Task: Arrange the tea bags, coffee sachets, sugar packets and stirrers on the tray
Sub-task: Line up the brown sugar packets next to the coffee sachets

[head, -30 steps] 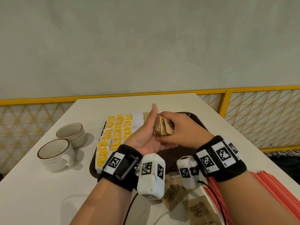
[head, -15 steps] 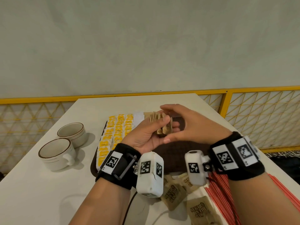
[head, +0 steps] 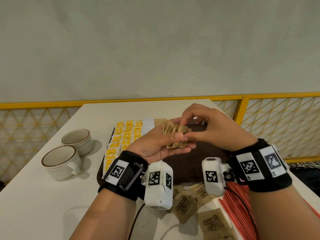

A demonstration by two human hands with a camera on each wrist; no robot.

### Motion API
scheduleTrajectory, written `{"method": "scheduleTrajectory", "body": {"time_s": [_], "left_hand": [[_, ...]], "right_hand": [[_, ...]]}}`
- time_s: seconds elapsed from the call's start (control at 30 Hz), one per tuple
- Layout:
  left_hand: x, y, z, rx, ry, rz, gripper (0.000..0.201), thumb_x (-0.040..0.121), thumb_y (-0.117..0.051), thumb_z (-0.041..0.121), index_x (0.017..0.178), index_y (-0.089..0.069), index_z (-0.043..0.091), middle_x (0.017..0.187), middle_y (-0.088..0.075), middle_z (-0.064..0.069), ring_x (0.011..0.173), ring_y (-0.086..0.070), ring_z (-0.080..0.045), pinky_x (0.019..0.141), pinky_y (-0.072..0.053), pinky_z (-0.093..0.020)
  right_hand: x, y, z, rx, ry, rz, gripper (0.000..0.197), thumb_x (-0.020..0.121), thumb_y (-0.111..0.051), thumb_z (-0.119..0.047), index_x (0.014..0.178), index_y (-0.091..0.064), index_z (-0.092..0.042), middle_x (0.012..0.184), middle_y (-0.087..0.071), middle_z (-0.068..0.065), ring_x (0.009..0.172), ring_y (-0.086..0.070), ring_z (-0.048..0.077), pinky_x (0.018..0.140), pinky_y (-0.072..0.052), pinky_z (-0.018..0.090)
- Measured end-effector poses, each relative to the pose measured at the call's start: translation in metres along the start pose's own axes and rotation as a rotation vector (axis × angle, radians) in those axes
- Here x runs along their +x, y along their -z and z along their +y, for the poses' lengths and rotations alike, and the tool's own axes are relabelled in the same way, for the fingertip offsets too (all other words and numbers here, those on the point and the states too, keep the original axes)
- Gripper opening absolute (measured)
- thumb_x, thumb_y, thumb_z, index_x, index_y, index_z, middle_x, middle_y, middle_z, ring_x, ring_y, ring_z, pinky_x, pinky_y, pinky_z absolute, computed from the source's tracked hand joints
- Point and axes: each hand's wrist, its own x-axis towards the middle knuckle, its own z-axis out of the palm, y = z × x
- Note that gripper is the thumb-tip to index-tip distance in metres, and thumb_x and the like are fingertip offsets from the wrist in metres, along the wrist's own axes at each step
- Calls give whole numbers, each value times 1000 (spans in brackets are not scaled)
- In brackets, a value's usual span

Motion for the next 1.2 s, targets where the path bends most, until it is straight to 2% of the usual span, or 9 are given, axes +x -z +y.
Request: {"method": "scheduleTrajectory", "body": {"time_s": [0.3, 0.5, 0.57, 0.7, 0.8, 0.83, 0.9, 1.0, 1.2], "left_hand": [[-1, 0, 0, 8, 25, -3, 73, 48, -92, 26, 113, -64, 12, 96, -70, -17, 88, -71, -30, 77, -59, -31], [0, 0, 0, -33, 25, 21, 77, 48, -91, 33, 117, -62, 13, 104, -68, -19, 89, -69, -36, 75, -59, -35], [1, 0, 1, -36, 37, 61, 80, 55, -85, 41, 122, -56, 9, 107, -66, -22, 90, -69, -35, 74, -60, -36], [4, 0, 6, -49, 8, 242, 53, 81, -58, 41, 120, -54, 5, 113, -63, -23, 93, -68, -27, 72, -59, -35], [2, 8, 18, -82, -44, 385, 8, 92, -55, 22, 90, -54, 14, 90, -65, -18, 74, -69, -25, 60, -59, -34], [0, 15, 23, -60, -60, 431, 9, 94, -52, 15, 85, -52, 16, 81, -64, -15, 66, -67, -24, 56, -58, -32], [-4, 31, 38, 65, -51, 467, 16, 96, -47, 5, 87, -53, 18, 74, -60, -10, 59, -62, -20, 52, -54, -29], [0, 52, 58, 429, 72, 487, 25, 94, -48, 3, 98, -63, 23, 73, -61, -2, 59, -59, -14, 52, -47, -26], [54, 82, 57, 1282, 433, 303, 18, 94, -56, 27, 105, -67, 20, 90, -59, 1, 65, -54, -10, 56, -41, -21]], "right_hand": [[1, -3, 1, 35, 22, -10, 24, 71, -82, -17, 91, -69, -19, 100, -62, -9, 108, -61, 20, 93, -48, 35], [1, -8, 1, -85, -93, -106, 23, 68, -83, -27, 82, -66, -33, 106, -50, -12, 109, -48, 0, 85, -39, 11], [2, -10, 0, -149, -95, -101, 20, 70, -81, -29, 85, -68, -25, 107, -48, -14, 100, -45, 0, 80, -36, 11], [7, -14, -2, -15, -77, 4, 24, 73, -80, -19, 94, -71, -10, 107, -55, -8, 95, -55, 7, 79, -50, 25], [9, -15, -4, 312, -124, 115, 19, 79, -73, -5, 96, -67, -11, 103, -67, -1, 96, -65, 14, 83, -57, 34], [11, -13, -4, 476, -169, 143, 18, 80, -70, 0, 95, -64, -10, 99, -69, 2, 93, -67, 18, 80, -59, 37], [19, -9, 3, 643, -283, 148, 18, 84, -64, 2, 97, -61, -9, 96, -68, 5, 91, -69, 24, 73, -60, 40], [35, -8, 24, 548, -430, 11, 14, 91, -57, -1, 103, -59, -9, 96, -66, 8, 86, -70, 21, 71, -60, 35], [71, -37, 75, 346, -685, -321, 16, 96, -48, -1, 111, -53, -5, 105, -58, 15, 88, -63, 23, 72, -60, 34]]}}
